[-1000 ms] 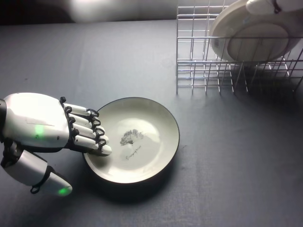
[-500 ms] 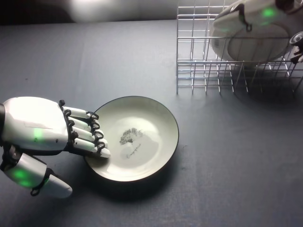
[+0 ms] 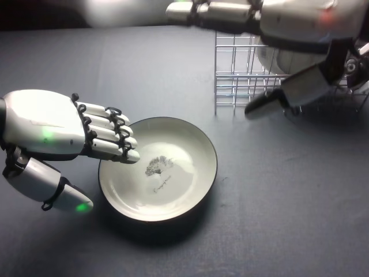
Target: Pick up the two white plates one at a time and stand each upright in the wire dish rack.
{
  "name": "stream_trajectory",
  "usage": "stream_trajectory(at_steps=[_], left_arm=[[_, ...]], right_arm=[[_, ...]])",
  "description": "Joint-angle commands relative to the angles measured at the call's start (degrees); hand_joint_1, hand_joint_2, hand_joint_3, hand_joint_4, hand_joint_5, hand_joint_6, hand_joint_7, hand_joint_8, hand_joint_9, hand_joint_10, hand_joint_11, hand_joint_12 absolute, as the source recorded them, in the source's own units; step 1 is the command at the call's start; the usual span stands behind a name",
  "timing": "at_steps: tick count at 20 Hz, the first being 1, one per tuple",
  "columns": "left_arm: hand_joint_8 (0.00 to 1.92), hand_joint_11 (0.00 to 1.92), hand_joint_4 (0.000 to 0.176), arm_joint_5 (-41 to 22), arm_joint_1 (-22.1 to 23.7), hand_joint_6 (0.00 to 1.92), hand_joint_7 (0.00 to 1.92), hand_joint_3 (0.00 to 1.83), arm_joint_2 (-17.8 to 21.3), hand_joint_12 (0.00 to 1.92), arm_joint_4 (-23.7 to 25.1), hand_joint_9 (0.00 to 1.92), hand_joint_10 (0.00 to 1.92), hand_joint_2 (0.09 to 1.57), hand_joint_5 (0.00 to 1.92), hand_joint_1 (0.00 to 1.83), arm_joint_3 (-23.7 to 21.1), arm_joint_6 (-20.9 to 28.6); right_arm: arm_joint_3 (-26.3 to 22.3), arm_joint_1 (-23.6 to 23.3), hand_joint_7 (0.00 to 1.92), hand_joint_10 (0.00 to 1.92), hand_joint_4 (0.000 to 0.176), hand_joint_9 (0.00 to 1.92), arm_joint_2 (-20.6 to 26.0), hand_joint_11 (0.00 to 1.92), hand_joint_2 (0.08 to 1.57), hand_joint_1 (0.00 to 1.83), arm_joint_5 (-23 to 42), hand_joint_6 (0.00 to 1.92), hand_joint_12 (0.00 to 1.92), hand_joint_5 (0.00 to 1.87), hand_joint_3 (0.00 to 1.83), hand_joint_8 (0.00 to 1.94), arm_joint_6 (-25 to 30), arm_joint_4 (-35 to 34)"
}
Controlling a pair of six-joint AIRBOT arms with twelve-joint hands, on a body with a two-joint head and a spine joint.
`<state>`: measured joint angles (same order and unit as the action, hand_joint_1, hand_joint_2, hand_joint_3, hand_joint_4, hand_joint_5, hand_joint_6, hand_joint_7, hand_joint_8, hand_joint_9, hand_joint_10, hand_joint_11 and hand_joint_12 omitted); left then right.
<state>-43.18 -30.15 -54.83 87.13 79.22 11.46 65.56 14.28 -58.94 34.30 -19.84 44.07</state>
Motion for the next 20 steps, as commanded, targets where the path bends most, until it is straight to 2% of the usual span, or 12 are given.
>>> stream_trajectory(at_steps=[1,4,6,7,9,11,13,14,17,18,19,20], left_arm=[[0.00,0.00,0.000,-1.56,0.39,0.00,0.13,0.00,0.39,0.23,-2.61,0.09,0.00,1.23,0.17,0.00,0.22,0.06],[0.00,0.00,0.000,-1.03,-0.23,0.00,0.13,0.00,0.34,0.21,-2.60,0.09,0.00,1.24,0.16,0.00,0.37,-0.53],[0.00,0.00,0.000,-0.89,-0.75,0.00,0.13,0.00,0.26,0.24,-2.60,0.08,0.00,1.23,0.18,0.00,0.37,-0.77],[0.00,0.00,0.000,-0.78,-1.11,0.01,0.10,0.00,0.10,0.14,-2.60,0.06,0.00,1.23,0.14,0.00,0.44,-0.93],[0.00,0.00,0.000,-0.60,-1.78,0.00,0.13,0.00,-0.11,0.22,-2.61,0.09,0.01,1.23,0.17,0.00,0.61,-1.18],[0.00,0.00,0.000,-0.43,-2.66,0.00,0.19,0.00,-0.42,0.39,-2.62,0.15,0.01,1.24,0.21,0.00,0.99,-1.37],[0.00,0.00,0.000,-0.35,-3.38,0.00,0.16,0.00,-0.62,0.36,-2.62,0.14,0.00,1.24,0.19,0.00,1.23,-1.40],[0.01,0.00,0.000,-0.34,-3.81,0.00,0.18,0.00,-0.67,0.41,-2.62,0.16,0.01,1.23,0.20,0.00,1.29,-1.40],[0.00,0.00,0.000,-0.35,-5.39,0.00,0.17,0.00,-0.97,0.34,-2.66,0.15,0.00,1.24,0.21,0.00,1.39,-1.40],[0.00,0.00,0.000,-0.44,-6.43,0.00,0.17,0.00,-1.16,0.34,-2.91,0.15,0.00,1.23,0.20,0.00,1.39,-1.40],[0.00,0.00,0.000,-0.57,-7.04,0.00,0.18,0.00,-1.24,0.38,-3.22,0.15,0.00,1.22,0.20,0.00,1.39,-1.40],[0.00,0.00,0.000,-0.63,-7.60,0.00,0.15,0.00,-1.29,0.32,-3.57,0.12,0.00,1.22,0.18,0.00,1.39,-1.40]], right_arm=[[-0.36,-0.07,0.00,0.00,0.000,0.00,0.31,0.00,0.90,0.86,5.48,0.00,0.16,0.01,0.00,0.00,-0.19,-2.03],[-1.49,0.57,0.03,0.01,0.000,0.03,0.52,0.00,0.92,0.89,5.61,0.01,0.27,0.04,0.01,0.00,-0.36,-1.52],[-1.63,1.04,0.04,0.00,0.000,0.03,0.72,0.00,0.93,0.92,6.22,0.01,0.25,0.05,0.01,0.00,-0.36,-0.16],[-1.78,1.52,0.03,0.00,0.000,0.02,1.04,0.00,0.94,0.98,6.72,0.00,0.19,0.05,0.00,0.00,-0.36,0.42],[-2.14,2.01,0.04,0.01,0.000,0.03,1.52,0.00,0.96,1.03,6.77,0.00,0.25,0.06,0.01,0.00,-0.36,0.68],[-2.19,2.74,0.00,0.00,0.000,0.00,1.84,0.00,0.97,1.07,7.16,0.00,0.16,0.04,0.01,0.00,-0.36,1.36],[-2.31,3.29,0.10,0.01,0.000,0.09,2.09,0.00,0.90,1.20,7.52,0.00,0.50,0.14,0.00,0.00,-0.37,1.51],[-2.38,3.59,0.11,0.01,0.000,0.10,2.18,0.00,0.90,1.23,7.64,0.00,0.56,0.15,0.00,0.00,-0.37,1.51],[-2.60,4.35,0.15,0.02,0.000,0.14,2.54,0.00,0.91,1.49,8.01,0.01,0.71,0.18,0.00,0.01,-0.37,1.67],[-2.73,4.78,0.15,0.01,0.000,0.14,2.75,0.00,0.93,1.52,8.32,0.01,0.73,0.19,0.01,0.01,-0.38,1.80],[-2.80,4.98,0.14,0.01,0.000,0.13,2.84,0.00,0.96,1.55,8.36,0.00,0.64,0.18,0.02,0.00,-0.38,1.90],[-2.87,5.19,0.12,0.00,0.000,0.12,2.92,0.00,0.99,1.56,8.38,0.00,0.61,0.17,0.02,0.00,-0.38,1.93]])
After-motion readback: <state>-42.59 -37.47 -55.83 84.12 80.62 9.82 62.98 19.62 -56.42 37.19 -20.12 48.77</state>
